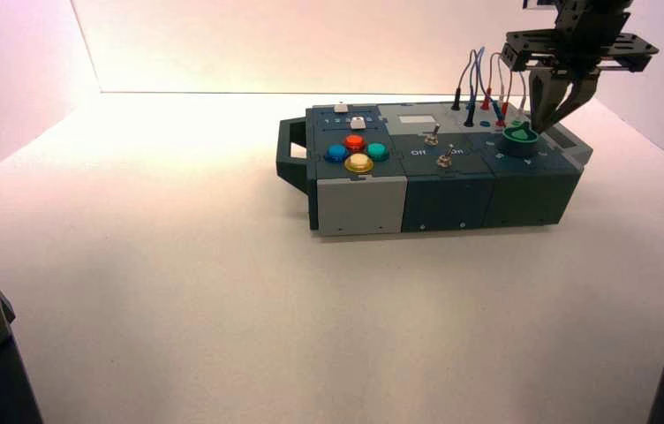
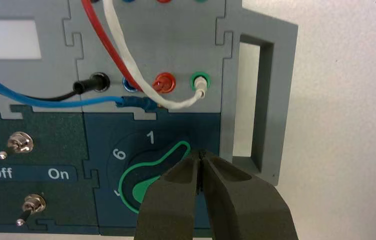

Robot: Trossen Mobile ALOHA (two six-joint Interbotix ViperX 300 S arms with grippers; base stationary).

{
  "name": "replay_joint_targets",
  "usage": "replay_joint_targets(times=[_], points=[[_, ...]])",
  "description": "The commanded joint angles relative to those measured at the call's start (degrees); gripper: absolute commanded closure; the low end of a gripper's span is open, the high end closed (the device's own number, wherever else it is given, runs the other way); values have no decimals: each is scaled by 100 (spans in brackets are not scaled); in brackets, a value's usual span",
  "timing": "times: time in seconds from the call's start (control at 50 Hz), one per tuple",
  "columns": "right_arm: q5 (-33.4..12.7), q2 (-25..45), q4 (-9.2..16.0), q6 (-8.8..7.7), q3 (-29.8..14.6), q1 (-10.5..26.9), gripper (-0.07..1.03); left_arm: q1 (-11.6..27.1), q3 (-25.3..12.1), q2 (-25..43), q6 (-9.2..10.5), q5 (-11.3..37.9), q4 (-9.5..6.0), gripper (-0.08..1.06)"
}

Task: Turn the knob to position 1.

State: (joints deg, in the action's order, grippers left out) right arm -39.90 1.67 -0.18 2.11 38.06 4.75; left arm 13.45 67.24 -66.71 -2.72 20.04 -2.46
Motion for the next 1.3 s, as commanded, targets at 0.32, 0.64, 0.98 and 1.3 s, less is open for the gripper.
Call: replay_joint_targets(times=[0.32,0.64,0.98,1.3], points=[[18,53,9,-9,-264,-18,99,-18,-202,79,-9,-35,-9,101],[18,114,44,-18,-299,-18,99,-18,-202,79,-9,-35,-9,101],[26,141,62,-18,-360,-9,99,-18,-202,79,-9,-35,-9,101],[26,246,149,-53,-387,18,99,-18,-202,79,0,-35,-9,101]])
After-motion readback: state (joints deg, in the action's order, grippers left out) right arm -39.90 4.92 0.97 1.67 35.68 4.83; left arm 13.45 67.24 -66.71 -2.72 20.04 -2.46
